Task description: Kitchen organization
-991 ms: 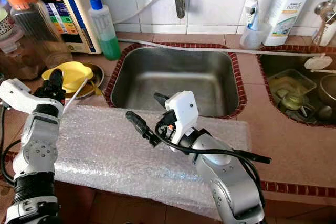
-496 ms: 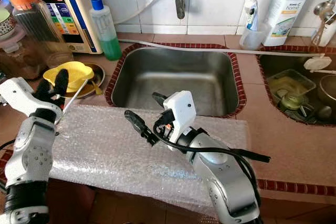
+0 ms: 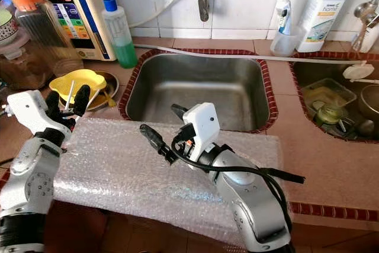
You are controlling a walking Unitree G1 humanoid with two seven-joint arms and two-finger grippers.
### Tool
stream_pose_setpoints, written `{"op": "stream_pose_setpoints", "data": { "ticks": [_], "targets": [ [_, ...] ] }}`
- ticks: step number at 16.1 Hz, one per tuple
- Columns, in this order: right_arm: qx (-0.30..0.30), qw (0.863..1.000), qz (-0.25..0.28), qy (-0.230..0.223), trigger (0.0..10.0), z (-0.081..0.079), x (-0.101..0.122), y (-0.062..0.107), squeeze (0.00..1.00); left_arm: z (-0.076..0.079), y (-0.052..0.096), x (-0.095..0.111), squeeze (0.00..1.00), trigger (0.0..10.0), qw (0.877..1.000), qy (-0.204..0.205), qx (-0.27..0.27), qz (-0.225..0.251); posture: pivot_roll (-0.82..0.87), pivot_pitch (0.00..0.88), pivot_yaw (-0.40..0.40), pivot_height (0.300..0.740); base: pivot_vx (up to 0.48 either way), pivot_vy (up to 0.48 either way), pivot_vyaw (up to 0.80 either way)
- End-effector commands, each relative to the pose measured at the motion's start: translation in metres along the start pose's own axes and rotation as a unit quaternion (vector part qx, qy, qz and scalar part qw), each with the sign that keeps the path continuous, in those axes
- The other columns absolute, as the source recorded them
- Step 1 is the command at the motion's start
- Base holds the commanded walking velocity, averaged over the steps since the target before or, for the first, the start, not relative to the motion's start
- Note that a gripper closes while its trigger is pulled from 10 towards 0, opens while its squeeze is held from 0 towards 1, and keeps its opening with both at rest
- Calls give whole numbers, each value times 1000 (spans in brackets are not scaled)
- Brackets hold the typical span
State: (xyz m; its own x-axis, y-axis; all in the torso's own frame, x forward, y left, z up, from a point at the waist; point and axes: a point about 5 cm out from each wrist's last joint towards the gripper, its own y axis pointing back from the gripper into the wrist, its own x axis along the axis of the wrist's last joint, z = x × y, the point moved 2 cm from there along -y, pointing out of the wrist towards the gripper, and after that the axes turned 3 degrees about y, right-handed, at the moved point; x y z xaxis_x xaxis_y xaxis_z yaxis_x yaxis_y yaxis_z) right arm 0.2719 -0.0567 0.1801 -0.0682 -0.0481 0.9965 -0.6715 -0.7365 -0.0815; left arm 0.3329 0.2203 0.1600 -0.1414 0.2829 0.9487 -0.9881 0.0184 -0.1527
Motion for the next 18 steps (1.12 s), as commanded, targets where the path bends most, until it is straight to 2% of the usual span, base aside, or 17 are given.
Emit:
{"op": "stream_pose_setpoints", "data": {
  "ticks": [1, 4, 5, 7, 8, 9, 11, 18],
  "targets": [
    [6, 1000, 5, 7, 10000, -3, 3, -2, 0, 1, -1, 10, 1000, 10000, 999, -39, -22, 12, -214, 113, 101, 740, 0, 0, 0],
    [4, 1000, 6, 9, 10000, -1, 4, -2, 0, -1, -2, 15, 1000, 10000, 992, -111, -61, 6, -213, 113, 99, 740, 0, 0, 0],
    [4, 1000, 5, 10, 10000, -1, 3, -2, 0, -3, -2, 18, 1000, 10000, 986, -147, -73, 3, -211, 113, 97, 740, 0, 0, 0],
    [5, 1000, 5, 10, 10000, -1, 4, -2, 0, -2, 1, 14, 1000, 10000, 979, -175, -104, -16, -200, 112, 92, 740, 0, 0, 0],
    [8, 1000, 5, 10, 10000, -1, 3, -3, 0, -1, 6, 6, 722, 10000, 966, -216, -138, -41, -197, 111, 91, 740, 0, 0, 0],
    [10, 1000, 5, 9, 10000, -1, 3, -3, 0, -2, 9, 0, 0, 10000, 958, -239, -149, -56, -190, 110, 91, 740, 0, 0, 0],
    [18, 1000, 5, 7, 10000, -4, 3, -5, 0, -5, 15, -9, 0, 10000, 943, -277, -166, -83, -175, 112, 85, 740, 0, 0, 0],
    [28, 1000, 7, 3, 10000, -8, 1, -8, 0, -24, 18, -17, 0, 10000, 941, -287, -143, -111, -172, 119, 91, 740, 0, 0, 0]
  ]
}}
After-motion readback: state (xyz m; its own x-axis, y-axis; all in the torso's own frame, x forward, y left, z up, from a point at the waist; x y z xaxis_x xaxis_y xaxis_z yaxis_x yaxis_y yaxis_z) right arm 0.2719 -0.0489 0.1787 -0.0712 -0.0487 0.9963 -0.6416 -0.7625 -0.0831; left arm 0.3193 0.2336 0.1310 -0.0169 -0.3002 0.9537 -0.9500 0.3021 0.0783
